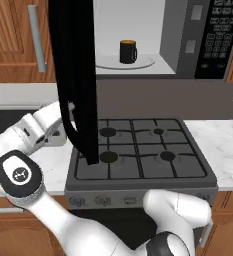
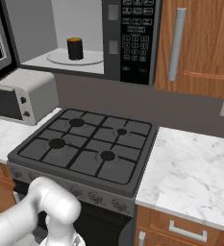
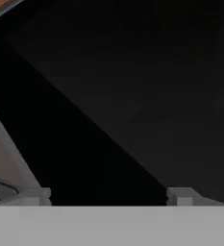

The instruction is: Place the microwavable item in the microwave. Then, close the microwave door and press the start button.

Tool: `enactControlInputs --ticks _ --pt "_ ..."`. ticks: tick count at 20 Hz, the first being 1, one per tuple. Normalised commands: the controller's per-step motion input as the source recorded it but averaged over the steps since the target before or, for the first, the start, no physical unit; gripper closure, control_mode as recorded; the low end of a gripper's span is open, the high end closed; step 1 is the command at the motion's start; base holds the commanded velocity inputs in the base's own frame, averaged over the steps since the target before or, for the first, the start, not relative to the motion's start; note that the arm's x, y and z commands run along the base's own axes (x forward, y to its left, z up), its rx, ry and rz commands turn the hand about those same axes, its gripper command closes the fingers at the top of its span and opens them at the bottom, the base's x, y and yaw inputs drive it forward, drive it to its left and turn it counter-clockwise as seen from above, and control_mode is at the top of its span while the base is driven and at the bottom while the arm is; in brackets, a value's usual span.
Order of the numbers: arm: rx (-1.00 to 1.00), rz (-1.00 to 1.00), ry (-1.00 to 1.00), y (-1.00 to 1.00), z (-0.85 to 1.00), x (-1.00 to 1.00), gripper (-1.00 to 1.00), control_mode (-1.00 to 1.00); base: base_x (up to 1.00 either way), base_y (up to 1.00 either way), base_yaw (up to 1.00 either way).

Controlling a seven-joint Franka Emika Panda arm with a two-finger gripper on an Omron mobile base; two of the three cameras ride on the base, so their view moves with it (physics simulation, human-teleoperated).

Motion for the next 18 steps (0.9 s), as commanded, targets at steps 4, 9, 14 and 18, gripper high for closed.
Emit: enactControlInputs --ticks 4,9,14,18 --pt "0.45 0.06 -0.22 -1.0 0.13 -0.36 -1.0 -1.0 0.0 0.0 0.0" --pt "0.44 0.1 -0.24 -1.0 0.0 -0.26 -1.0 -1.0 0.0 0.0 0.0" --pt "0.32 0.12 -0.19 -0.9 0.0 -0.01 -1.0 -1.0 0.0 0.0 0.0" --pt "0.12 0.1 -0.15 -0.41 0.06 0.02 -1.0 -1.0 0.0 0.0 0.0"
